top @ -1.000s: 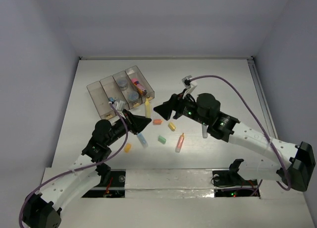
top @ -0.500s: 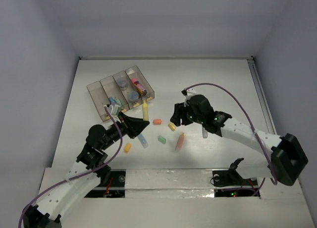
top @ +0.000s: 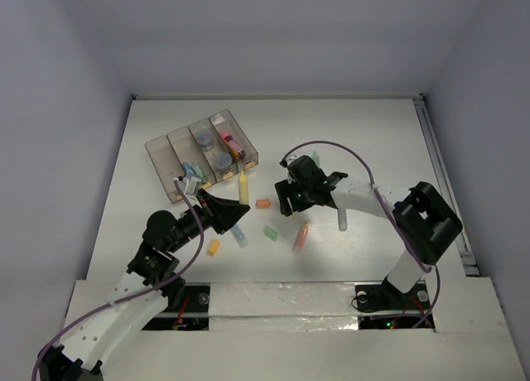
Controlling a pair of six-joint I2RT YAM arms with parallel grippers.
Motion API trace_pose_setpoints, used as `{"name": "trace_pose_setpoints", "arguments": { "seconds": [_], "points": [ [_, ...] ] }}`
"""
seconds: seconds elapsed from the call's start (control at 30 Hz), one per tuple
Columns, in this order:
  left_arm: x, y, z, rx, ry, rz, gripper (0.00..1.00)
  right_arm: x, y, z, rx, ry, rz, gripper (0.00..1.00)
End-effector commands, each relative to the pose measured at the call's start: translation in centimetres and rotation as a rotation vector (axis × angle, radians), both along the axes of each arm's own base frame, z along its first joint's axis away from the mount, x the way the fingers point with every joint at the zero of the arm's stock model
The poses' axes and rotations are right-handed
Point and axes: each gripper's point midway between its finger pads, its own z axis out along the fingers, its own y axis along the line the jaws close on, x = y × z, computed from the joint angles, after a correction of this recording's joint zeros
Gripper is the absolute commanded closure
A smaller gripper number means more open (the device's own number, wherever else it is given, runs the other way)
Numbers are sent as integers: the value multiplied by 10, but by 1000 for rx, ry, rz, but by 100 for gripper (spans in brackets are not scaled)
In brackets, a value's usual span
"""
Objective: Sort the stationery into containers
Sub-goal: Close the pen cap on the pen.
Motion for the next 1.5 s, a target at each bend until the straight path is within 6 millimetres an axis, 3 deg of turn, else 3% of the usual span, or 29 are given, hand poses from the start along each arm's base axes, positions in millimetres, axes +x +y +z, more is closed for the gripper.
{"name": "trace_pose_setpoints", "arguments": {
  "seconds": [0.0,0.2,0.33,0.43,0.5,0.6,0.7,0.77,0.8,0.83,0.9,0.93,1.0,1.1,1.3,1.4,1.47],
  "points": [
    [-1,-2,9,-29,-40,-12,100,12,5,3,-40,-32,20,34],
    [0,-2,7,-26,-35,-7,100,14,8,-12,-110,-33,20,36],
    [0,-2,5,-23,-30,-6,100,15,8,-18,-138,-32,8,42],
    [0,-1,6,-24,-31,-3,100,17,4,-21,-162,-37,-8,54],
    [1,-1,5,-24,-30,-3,100,17,2,-21,-168,-39,-15,69],
    [1,-2,4,-22,-27,-4,100,19,0,-18,-166,-54,-38,77],
    [1,-3,3,-25,-23,-9,100,32,-1,9,-126,-140,-100,81],
    [2,-5,1,-24,-14,-20,100,40,0,48,-52,-224,-152,83],
    [2,-7,4,-31,-23,-30,100,46,2,82,33,-294,-190,83],
    [2,-8,3,-31,-20,-33,100,49,5,84,49,-308,-193,83],
    [3,-13,3,-34,-28,-48,100,54,12,148,240,-419,-246,84],
    [1,-16,2,-29,-34,-60,100,53,13,164,307,-441,-271,84],
    [3,-21,0,-16,-37,-60,100,53,13,222,488,-545,-308,84],
    [9,-28,-6,36,-43,-22,100,48,19,271,679,-590,-320,84],
    [29,-30,-8,111,-65,64,100,37,46,305,883,-571,-282,84],
    [37,-28,-10,130,-71,97,100,34,61,303,912,-532,-249,84],
    [40,-28,-11,140,-77,109,100,33,71,291,896,-497,-232,84]
  ]
}}
